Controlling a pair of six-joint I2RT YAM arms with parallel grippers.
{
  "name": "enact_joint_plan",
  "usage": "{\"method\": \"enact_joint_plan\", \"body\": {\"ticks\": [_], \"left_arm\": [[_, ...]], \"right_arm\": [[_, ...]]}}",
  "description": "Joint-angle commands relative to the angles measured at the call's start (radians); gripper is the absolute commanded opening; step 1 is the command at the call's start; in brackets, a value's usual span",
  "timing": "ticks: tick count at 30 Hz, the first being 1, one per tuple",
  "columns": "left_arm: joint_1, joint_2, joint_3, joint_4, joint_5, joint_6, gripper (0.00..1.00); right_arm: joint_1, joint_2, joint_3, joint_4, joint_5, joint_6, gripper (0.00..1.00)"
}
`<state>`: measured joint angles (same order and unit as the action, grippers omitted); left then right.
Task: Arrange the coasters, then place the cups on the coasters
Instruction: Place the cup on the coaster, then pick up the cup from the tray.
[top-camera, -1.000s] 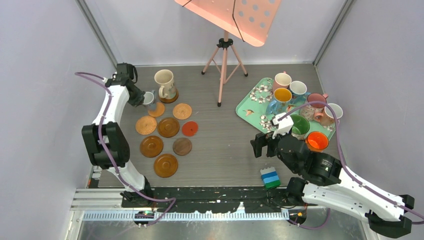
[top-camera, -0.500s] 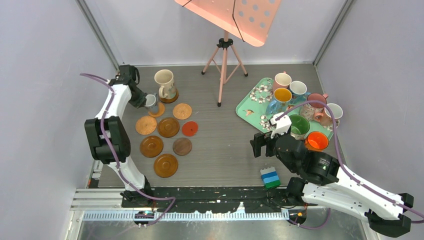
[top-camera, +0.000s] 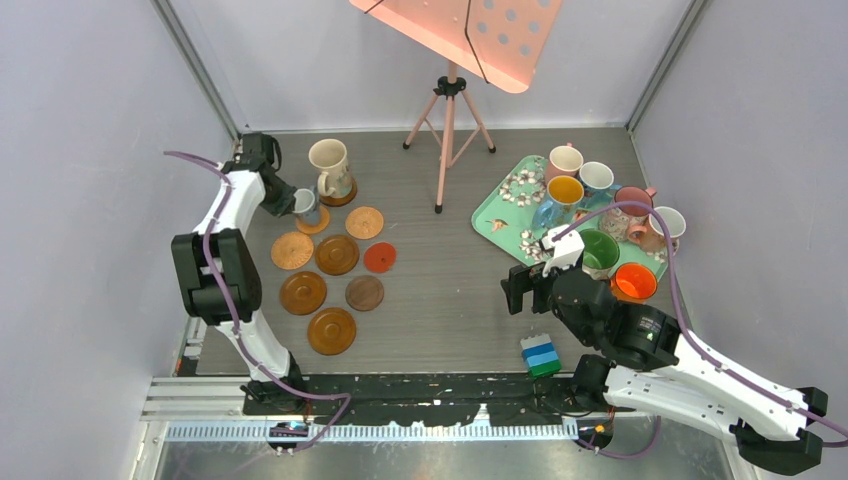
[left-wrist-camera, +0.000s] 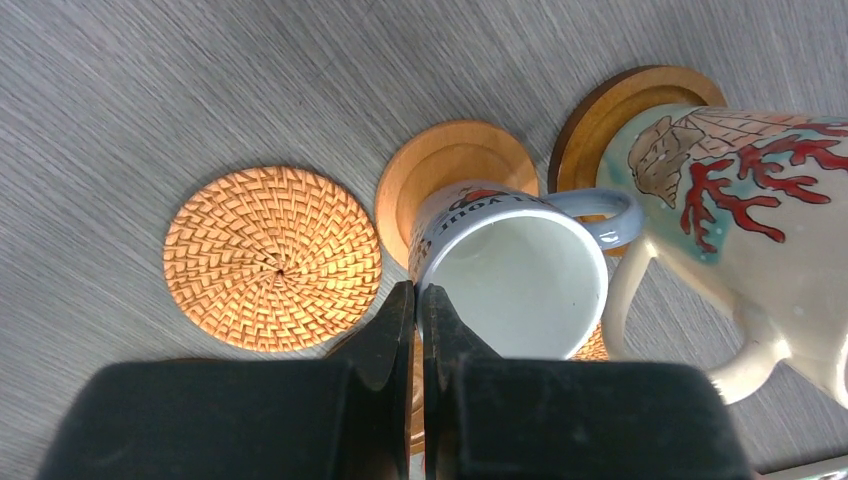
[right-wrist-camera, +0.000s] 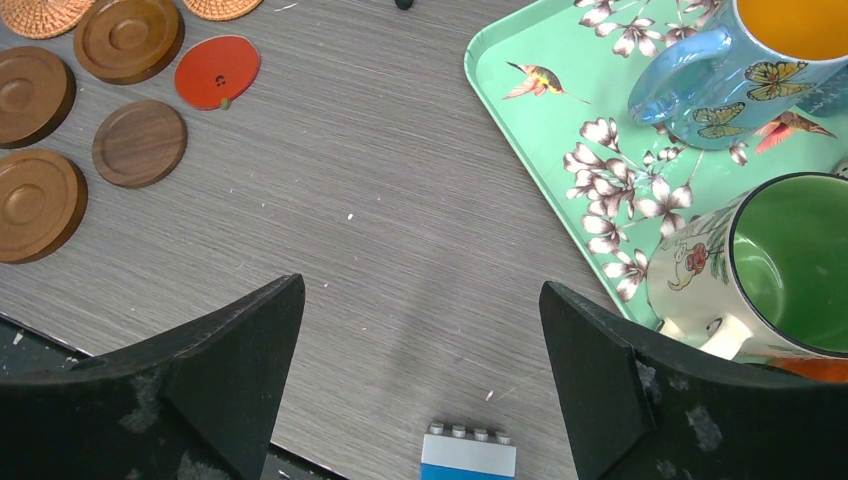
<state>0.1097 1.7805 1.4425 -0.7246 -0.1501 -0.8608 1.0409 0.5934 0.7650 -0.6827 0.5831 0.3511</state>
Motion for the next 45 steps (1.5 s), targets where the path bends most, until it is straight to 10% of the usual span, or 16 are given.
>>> {"method": "enact_joint_plan", "body": {"ticks": [1,12,22,33,45], "left_arm": [[0.003,-0.008,0.007,0.047,0.0,-0.014,0.0],[0.002,-0.064,0.049,-0.014,0.032,0.05,0.56],[-0.045,-0.32,0.049,-0.095,0.169,0.311,0.69],[-0.125,-0.711,-0.343,0.02,0.426,0.447,0.83],[-0.185,-0.966,-0.658,0.11,0.72,0.508,0.99]], "right_arm": [[0.004,-0.009,0.036,0.018,0.027,0.003,0.95],[0.004,0.009,0.05,0.034,0.001,0.016,0.95],[-0.014,0.136,0.098,0.103,0.127,-0.089,0.95],[-0.486,0.463,0.178,0.241,-0.088,-0.232,1.0],[-0.77,0.732,0.337,0.414,-0.198,-0.277,0.73]]}}
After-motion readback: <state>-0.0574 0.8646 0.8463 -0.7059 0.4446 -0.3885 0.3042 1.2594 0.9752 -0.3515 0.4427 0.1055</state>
